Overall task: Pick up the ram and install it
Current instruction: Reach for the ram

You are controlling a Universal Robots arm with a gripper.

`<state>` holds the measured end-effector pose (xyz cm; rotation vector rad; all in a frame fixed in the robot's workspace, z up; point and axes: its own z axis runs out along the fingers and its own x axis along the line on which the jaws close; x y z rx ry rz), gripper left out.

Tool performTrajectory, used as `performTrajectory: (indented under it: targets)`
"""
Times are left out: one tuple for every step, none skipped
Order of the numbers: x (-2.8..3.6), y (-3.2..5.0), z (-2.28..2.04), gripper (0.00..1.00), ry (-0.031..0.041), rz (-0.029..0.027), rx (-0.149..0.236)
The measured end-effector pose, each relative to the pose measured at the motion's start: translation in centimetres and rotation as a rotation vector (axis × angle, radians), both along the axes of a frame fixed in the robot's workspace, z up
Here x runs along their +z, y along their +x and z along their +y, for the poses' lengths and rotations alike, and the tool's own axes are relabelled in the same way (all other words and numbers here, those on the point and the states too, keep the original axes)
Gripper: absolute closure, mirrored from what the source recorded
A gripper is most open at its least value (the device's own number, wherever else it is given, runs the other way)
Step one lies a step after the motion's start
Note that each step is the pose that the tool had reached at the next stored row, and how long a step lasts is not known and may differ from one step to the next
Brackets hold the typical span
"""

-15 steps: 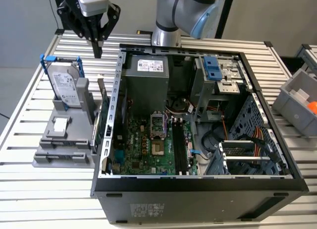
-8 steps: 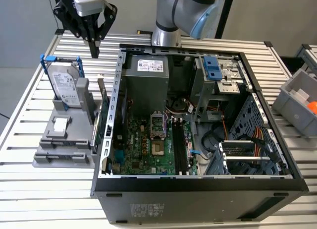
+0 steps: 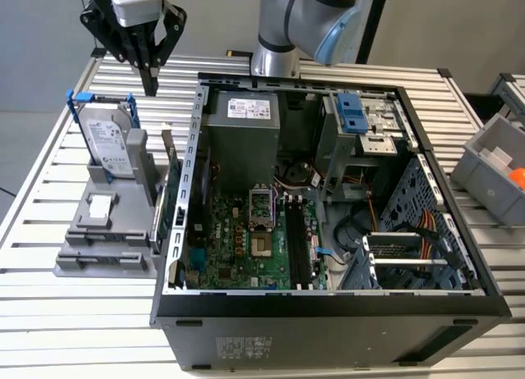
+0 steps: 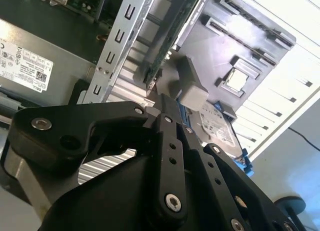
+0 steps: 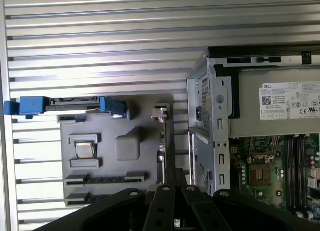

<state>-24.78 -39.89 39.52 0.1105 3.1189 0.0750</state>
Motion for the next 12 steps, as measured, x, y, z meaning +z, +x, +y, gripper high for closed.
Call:
performTrajectory:
  targets:
    - [0.00, -0.12, 0.00, 1.00, 0.0000, 0.0001, 0.000]
    - [0.00, -0.27, 0.00, 1.00, 0.0000, 0.0001, 0.000]
    - [0.00, -0.42, 0.00, 1.00, 0.0000, 0.0000, 0.000]
    - [0.00, -0.58, 0.00, 1.00, 0.0000, 0.0001, 0.000]
    - [0.00, -0.73, 0.00, 1.00, 0.0000, 0.0002, 0.000]
    - [0.00, -0.87, 0.00, 1.00, 0.0001, 0.0003, 0.000]
    - [0.00, -1.02, 0.00, 1.00, 0.0001, 0.0004, 0.000]
    - [0.00, -1.16, 0.00, 1.00, 0.0000, 0.0006, 0.000]
    - [0.00, -1.29, 0.00, 1.00, 0.0000, 0.0006, 0.000]
    - [0.00, -1.41, 0.00, 1.00, 0.0000, 0.0006, 0.000]
    - [0.00, -1.55, 0.00, 1.00, 0.0000, 0.0006, 0.000]
    - [0.00, -1.69, 0.00, 1.00, 0.0000, 0.0007, 0.000]
